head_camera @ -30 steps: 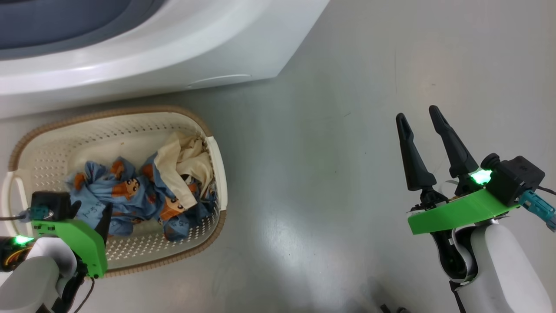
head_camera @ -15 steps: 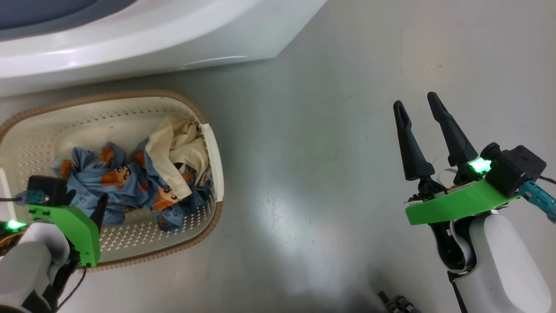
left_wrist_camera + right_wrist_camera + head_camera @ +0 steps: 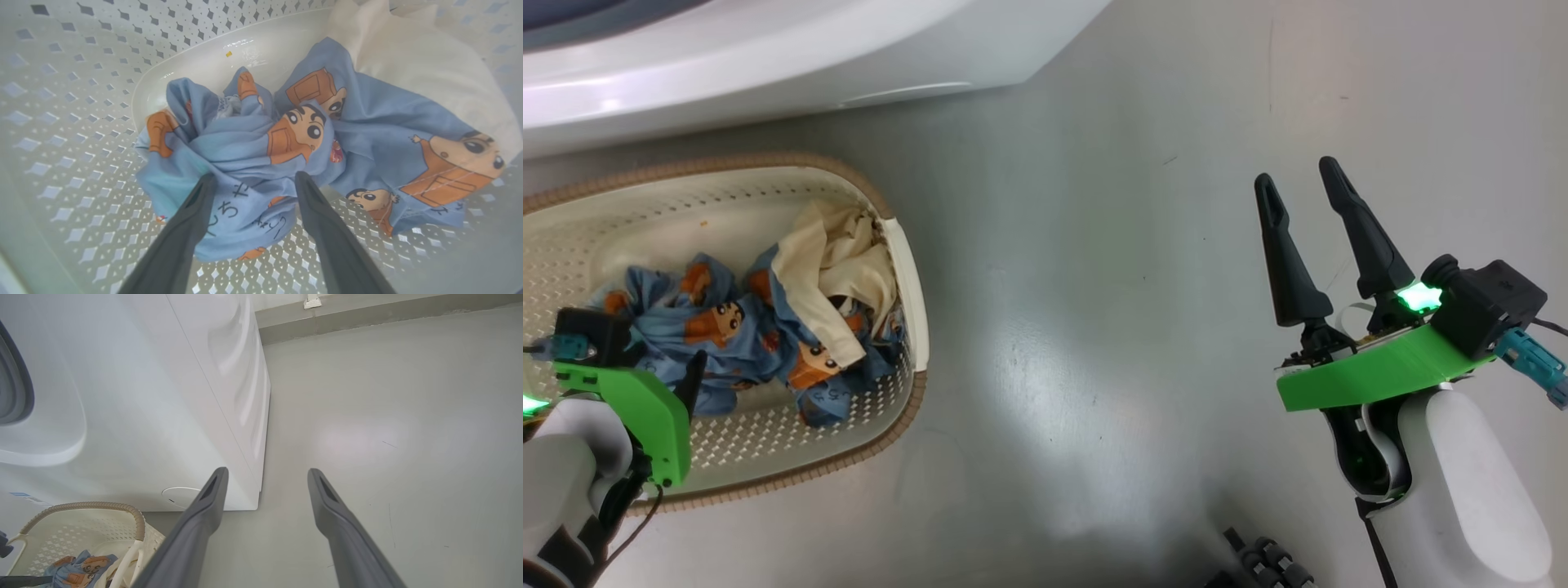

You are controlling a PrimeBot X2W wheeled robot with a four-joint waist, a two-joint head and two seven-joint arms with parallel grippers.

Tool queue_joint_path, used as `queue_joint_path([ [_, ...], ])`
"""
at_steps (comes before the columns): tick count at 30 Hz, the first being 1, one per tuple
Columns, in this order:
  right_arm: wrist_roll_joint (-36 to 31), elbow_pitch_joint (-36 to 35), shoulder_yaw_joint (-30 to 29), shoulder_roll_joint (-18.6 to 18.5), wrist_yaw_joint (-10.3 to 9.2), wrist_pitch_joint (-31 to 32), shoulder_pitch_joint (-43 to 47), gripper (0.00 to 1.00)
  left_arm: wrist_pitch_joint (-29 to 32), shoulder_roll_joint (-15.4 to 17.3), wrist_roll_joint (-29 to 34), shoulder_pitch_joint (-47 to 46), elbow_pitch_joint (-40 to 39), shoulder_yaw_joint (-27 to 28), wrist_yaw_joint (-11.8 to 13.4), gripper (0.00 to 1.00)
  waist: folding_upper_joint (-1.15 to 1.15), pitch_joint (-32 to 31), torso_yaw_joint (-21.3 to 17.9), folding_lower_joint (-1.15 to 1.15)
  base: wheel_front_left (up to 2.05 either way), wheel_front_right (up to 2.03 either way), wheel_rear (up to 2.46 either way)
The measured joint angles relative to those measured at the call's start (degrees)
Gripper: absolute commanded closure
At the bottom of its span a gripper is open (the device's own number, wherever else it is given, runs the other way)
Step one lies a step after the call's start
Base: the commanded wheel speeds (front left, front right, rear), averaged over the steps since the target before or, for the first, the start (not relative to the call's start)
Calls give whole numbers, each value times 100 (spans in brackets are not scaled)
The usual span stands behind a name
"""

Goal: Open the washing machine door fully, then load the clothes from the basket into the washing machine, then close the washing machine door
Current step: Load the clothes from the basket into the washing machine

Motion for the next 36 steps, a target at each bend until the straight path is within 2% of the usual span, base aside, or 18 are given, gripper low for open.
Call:
queue_joint_path([
  [22, -5, -29, 69, 49, 0, 0, -127, 0, 330, 172, -608, -384, 78, -994, 0, 2, 0, 128, -115, 0, 0, 0, 0],
  [23, -5, -31, 69, 49, 0, 0, -127, 0, 330, 178, -630, -392, 83, -1024, 0, 12, 0, 130, -118, 0, 0, 0, 0],
  [24, -5, -32, 69, 51, 0, 0, -127, 0, 331, 183, -637, -407, 90, -1069, 0, 27, 0, 132, -123, 0, 0, 0, 0],
  [27, -7, -42, 69, 54, 0, 0, -128, 0, 331, 197, -691, -459, 91, -1159, 0, 53, 0, 141, -131, 0, 0, 0, 0],
  [29, -7, -48, 68, 55, 0, 0, -128, 0, 344, 199, -719, -472, 90, -1212, 0, 62, 0, 144, -131, 0, 0, 0, 0],
  [31, -13, -56, 68, 56, 0, 0, -128, 0, 355, 207, -736, -474, 90, -1262, 0, 65, 0, 146, -132, 0, 0, 0, 0],
  [33, -14, -59, 68, 57, 0, 0, -128, 0, 355, 215, -746, -478, 90, -1313, 0, 73, 0, 153, -132, 0, 0, 0, 0],
  [34, -15, -60, 69, 57, 0, 0, -128, 0, 355, 218, -748, -481, 90, -1333, 0, 80, 0, 155, -133, 0, 0, 0, 0],
  [35, -22, -65, 68, 57, 0, 0, -128, 0, 355, 218, -765, -491, 90, -1354, 0, 95, 0, 155, -133, 0, 0, 0, 0],
  [36, -36, -70, 68, 57, 0, 0, -128, 0, 352, 220, -790, -503, 89, -1369, 0, 100, 0, 155, -133, 0, 0, 0, 0],
])
